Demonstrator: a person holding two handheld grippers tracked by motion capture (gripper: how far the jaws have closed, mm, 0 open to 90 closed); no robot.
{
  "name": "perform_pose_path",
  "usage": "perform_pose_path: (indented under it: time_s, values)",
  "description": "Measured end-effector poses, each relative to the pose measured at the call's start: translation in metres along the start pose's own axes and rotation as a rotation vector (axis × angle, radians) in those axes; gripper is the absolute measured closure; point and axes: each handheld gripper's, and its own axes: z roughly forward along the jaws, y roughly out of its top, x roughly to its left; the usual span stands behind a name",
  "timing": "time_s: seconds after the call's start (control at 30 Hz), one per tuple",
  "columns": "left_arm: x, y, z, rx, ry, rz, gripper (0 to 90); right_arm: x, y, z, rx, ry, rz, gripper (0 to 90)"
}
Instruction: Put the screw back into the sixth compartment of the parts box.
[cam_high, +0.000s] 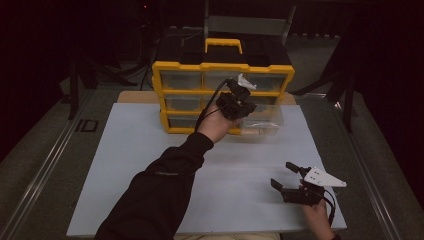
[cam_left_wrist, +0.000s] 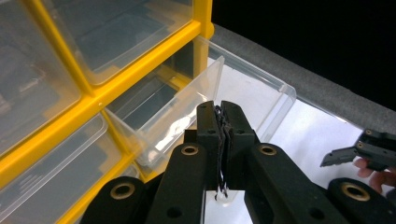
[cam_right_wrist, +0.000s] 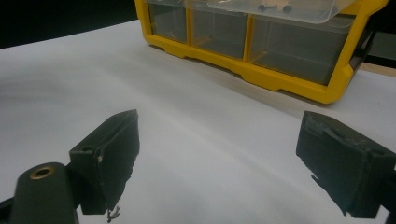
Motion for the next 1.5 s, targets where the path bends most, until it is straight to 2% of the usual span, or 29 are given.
perform_pose_path:
  time_s: [0.03, 0.1, 0.13, 0.3, 0.33, 0.67, 0.87, 1.0, 1.17, 1.2, 1.5]
  values:
    - [-0.001, 0.002, 0.005, 0.014, 0.006, -0.005, 88.0, 0.000, 0.000, 0.000, 0.001, 0.000, -0.002, 13.4]
    - [-0.001, 0.002, 0.005, 0.014, 0.006, -0.005, 88.0, 0.000, 0.000, 0.000, -0.001, 0.001, -0.001, 13.4]
    - [-0.001, 0.004, 0.012, 0.034, 0.014, -0.014, 88.0, 0.000, 0.000, 0.000, 0.000, 0.000, 0.001, 13.3]
    - [0.000, 0.005, 0.017, 0.043, 0.019, -0.020, 88.0, 0.000, 0.000, 0.000, -0.001, 0.003, 0.000, 13.3]
    - [0.001, 0.005, 0.024, 0.061, 0.019, -0.019, 88.0, 0.000, 0.000, 0.000, -0.001, 0.003, 0.000, 13.4]
    - [0.006, 0.003, 0.044, 0.141, 0.016, -0.020, 87.8, 0.000, 0.001, -0.001, -0.005, 0.008, 0.000, 13.3]
    - [0.009, 0.003, 0.050, 0.172, 0.022, -0.021, 87.7, 0.000, 0.001, -0.001, -0.005, 0.008, 0.001, 13.3]
    - [0.009, 0.003, 0.054, 0.199, 0.006, -0.018, 87.6, 0.000, 0.001, -0.001, -0.005, 0.009, 0.001, 13.3]
    - [0.009, 0.003, 0.056, 0.206, -0.008, -0.022, 86.9, 0.000, 0.000, -0.001, -0.004, 0.010, 0.002, 13.4]
    - [0.009, 0.004, 0.056, 0.206, -0.003, -0.025, 80.4, 0.000, 0.000, -0.001, -0.004, 0.010, 0.002, 13.4]
    - [0.008, 0.008, 0.046, 0.178, 0.014, -0.028, 64.6, 0.000, 0.000, -0.001, -0.002, 0.009, 0.002, 13.4]
